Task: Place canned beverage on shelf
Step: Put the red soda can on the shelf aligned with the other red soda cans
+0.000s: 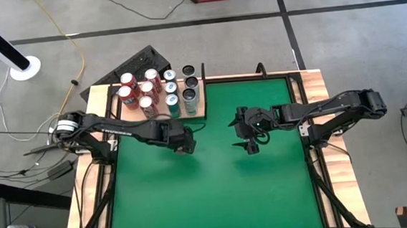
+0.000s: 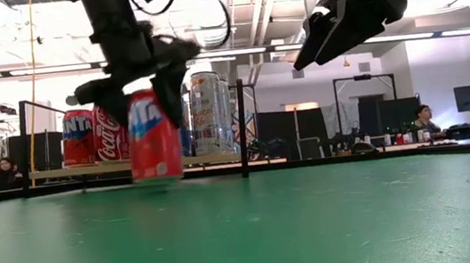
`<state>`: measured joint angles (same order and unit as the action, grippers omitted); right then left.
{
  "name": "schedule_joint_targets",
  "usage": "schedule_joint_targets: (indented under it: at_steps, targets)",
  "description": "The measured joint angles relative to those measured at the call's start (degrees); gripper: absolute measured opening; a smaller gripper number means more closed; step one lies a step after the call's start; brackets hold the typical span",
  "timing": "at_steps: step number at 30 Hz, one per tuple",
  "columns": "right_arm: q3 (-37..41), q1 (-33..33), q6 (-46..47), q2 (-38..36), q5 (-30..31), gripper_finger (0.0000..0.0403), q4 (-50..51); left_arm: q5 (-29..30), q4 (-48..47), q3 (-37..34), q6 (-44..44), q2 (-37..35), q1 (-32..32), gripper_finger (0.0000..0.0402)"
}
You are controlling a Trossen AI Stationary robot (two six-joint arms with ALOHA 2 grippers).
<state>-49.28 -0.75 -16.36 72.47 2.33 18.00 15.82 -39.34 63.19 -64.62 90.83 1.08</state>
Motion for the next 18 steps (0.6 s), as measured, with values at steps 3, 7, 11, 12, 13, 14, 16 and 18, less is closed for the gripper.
schedule_joint_targets:
  at_steps: [3, 7, 11, 12, 13, 14, 16, 18]
  targets:
    - [0.0, 0.0, -0.1, 0.0, 0.0, 0.0383, 0.0, 0.1, 0.1, 1.9, 2.4, -0.1, -0.1, 0.0316]
    - [0.0, 0.0, -0.1, 0.0, 0.0, 0.0383, 0.0, 0.5, -0.4, 3.4, 5.5, -0.1, -0.1, 0.0316]
    - [0.0, 0.0, -0.1, 0.0, 0.0, 0.0383, 0.0, 0.4, -1.3, 3.3, 4.2, 0.0, -0.1, 0.0316]
    - [0.0, 0.0, -0.1, 0.0, 0.0, 0.0383, 0.0, 0.4, -1.6, 3.2, 4.3, 0.1, -0.1, 0.0316]
    - [0.0, 0.0, -0.1, 0.0, 0.0, 0.0383, -0.1, 0.4, -1.4, 3.0, 4.7, 0.3, -0.1, 0.0316]
    - [0.0, 0.0, -0.1, 0.0, 0.0, 0.0383, -0.1, 0.4, -1.0, 2.7, 5.1, 0.3, -0.1, 0.0316]
    - [0.0, 0.0, -0.2, 0.0, 0.0, 0.0383, -0.1, 0.8, 0.1, 2.1, 5.5, 0.3, -0.1, 0.0316]
    - [0.0, 0.0, -0.2, 0.0, 0.0, 0.0383, -0.1, 0.8, 0.3, 1.8, 5.5, 0.3, -0.1, 0.0316]
